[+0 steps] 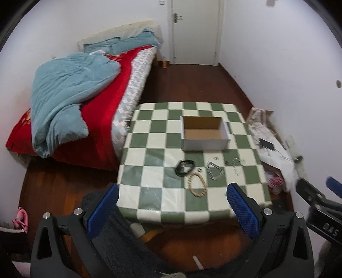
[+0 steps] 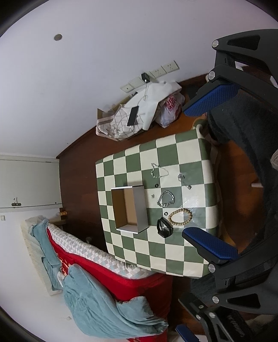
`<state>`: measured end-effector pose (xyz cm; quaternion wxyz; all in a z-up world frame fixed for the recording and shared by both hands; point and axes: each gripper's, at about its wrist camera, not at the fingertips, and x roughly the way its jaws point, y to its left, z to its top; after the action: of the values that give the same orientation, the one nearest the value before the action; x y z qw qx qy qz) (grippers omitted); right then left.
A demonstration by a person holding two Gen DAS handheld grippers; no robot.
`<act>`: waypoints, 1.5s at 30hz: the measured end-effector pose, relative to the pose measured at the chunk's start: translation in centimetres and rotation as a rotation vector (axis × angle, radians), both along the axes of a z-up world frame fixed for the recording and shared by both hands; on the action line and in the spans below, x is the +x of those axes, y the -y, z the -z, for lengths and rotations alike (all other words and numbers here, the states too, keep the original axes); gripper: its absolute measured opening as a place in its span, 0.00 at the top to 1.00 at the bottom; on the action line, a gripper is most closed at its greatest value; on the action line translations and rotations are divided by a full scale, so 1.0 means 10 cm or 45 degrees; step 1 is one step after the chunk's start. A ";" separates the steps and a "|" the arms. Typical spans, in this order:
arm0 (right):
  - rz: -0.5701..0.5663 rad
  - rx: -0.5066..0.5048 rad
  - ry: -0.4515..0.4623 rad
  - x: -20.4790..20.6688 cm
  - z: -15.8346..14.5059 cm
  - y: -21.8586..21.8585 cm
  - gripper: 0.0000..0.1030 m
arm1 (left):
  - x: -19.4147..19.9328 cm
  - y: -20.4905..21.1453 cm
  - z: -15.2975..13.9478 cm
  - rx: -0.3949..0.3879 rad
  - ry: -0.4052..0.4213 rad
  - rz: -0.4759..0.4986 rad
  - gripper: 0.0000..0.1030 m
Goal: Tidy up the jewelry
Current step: 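Grasp the black band with the left tool while the right tool grasps the thick silver chain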
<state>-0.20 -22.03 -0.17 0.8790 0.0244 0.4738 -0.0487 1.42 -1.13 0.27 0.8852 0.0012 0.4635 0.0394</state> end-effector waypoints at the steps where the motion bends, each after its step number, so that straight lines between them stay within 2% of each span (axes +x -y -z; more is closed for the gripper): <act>1: 0.004 0.008 -0.006 0.05 0.06 0.02 0.00 | 0.07 0.00 0.04 0.016 0.003 -0.014 0.00; 6: 0.056 0.006 -0.069 0.37 0.46 0.13 0.00 | 0.42 -0.04 0.38 0.137 0.000 -0.072 0.00; 13: 0.088 0.002 -0.244 0.93 1.29 0.28 0.00 | 0.88 -0.21 1.11 0.234 -0.118 -0.100 0.00; 15: 0.076 0.021 -0.299 1.09 1.52 0.27 0.06 | 1.06 -0.24 1.33 0.261 -0.169 -0.111 0.00; 17: 0.060 0.027 -0.364 1.28 1.79 0.23 0.19 | 1.19 -0.26 1.51 0.267 -0.208 -0.114 0.00; 25: 0.031 0.048 -0.535 1.84 2.62 -0.08 0.22 | 1.76 -0.27 2.29 0.350 -0.415 -0.086 0.00; 29: 0.038 0.034 -0.581 2.03 2.88 -0.20 0.22 | 1.89 -0.24 2.55 0.363 -0.490 -0.042 0.00; 32: 0.033 0.020 -0.605 2.12 3.01 -0.30 0.22 | 1.94 -0.20 2.60 0.368 -0.475 -0.021 0.01; 36: 0.021 0.016 -0.641 2.17 3.14 -0.41 0.29 | 2.06 -0.24 2.62 0.280 -0.503 -0.014 0.01; 38: 0.019 0.028 -0.671 2.16 3.23 -0.45 0.36 | 2.08 -0.23 2.62 0.257 -0.508 0.008 0.01; 41: 0.030 0.055 -0.655 2.14 3.21 -0.47 0.37 | 2.08 -0.21 2.64 0.212 -0.515 0.039 0.01; 42: 0.035 0.064 -0.653 2.13 3.21 -0.45 0.37 | 2.09 -0.20 2.66 0.196 -0.524 0.051 0.02; 44: 0.031 0.068 -0.643 2.14 3.22 -0.46 0.37 | 2.09 -0.16 2.72 0.182 -0.552 0.073 0.11; 45: 0.027 0.067 -0.638 2.13 3.23 -0.44 0.37 | 2.08 -0.14 2.75 0.173 -0.571 0.088 0.19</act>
<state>21.14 -17.67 -32.43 0.7326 0.0396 0.6777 -0.0501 22.21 0.32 -27.26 0.7589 0.0852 0.6444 0.0391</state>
